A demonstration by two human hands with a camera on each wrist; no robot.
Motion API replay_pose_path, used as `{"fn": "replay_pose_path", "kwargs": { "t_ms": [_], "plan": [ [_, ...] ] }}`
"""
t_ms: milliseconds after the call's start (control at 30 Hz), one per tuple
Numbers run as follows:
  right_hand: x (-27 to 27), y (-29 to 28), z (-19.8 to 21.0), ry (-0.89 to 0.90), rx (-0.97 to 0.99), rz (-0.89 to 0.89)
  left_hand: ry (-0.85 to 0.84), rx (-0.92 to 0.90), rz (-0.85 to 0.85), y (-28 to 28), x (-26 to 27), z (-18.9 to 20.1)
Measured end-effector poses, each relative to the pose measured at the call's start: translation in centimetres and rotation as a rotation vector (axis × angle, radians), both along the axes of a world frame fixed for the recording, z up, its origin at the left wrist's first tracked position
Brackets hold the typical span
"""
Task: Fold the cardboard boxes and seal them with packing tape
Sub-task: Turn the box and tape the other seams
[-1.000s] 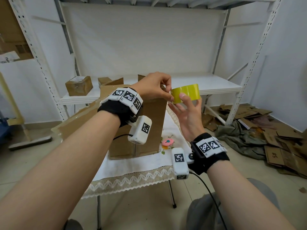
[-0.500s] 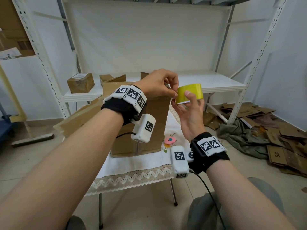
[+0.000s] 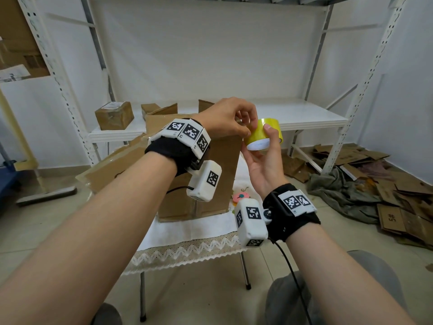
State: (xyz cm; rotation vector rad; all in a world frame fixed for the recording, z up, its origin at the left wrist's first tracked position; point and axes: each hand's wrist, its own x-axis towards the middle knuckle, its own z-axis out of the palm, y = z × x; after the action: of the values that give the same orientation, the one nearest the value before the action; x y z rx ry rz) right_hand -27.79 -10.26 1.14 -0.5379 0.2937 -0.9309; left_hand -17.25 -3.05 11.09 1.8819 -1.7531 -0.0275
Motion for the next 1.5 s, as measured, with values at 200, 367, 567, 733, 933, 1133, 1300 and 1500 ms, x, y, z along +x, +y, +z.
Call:
{"fn": "replay_pose_path", "kwargs": {
  "t_ms": [200,367,567,733,933,1133,1300,1500],
  "plan": [
    [-0.5,0.2,0.2,-0.039,0.045,0.066,0.034,0.023,-0.007,-0.1,0.2,-0.1],
    [-1.1,-0.2,0.5,-0.084,0.118,0.110,0.030,0.023,-0.020,0.1,0.3,0.0],
    [-3.1,-2.6,-0.1,0.071,0.089,0.046,0.061,0.024,-0.015,0.6,0.8,0.0],
    [-2.8,-5.3,-2.6,0.733,-0.158,0.044,0.077,0.032,0.006,0.3,0.3,0.1],
    [-1.6,-6.2,-7.7,1.297,-0.517,0.102,0.129,0.039,0.028,0.8,-0.2,0.1],
    [-1.8,-5.4,-8.2,1.564,-0.728,0.225,0.216,0.013,0.006,1.1,-0.4,0.3],
    [-0.9,-4.2,-1.2,0.633,-0.513,-0.099,0.256,-0.017,-0.027,1.0,-0.2,0.4],
    [-1.0,-1.9,4.0,0.216,-0.508,0.269,0.204,-0.113,0.016,0.8,0.4,0.6]
  ]
}}
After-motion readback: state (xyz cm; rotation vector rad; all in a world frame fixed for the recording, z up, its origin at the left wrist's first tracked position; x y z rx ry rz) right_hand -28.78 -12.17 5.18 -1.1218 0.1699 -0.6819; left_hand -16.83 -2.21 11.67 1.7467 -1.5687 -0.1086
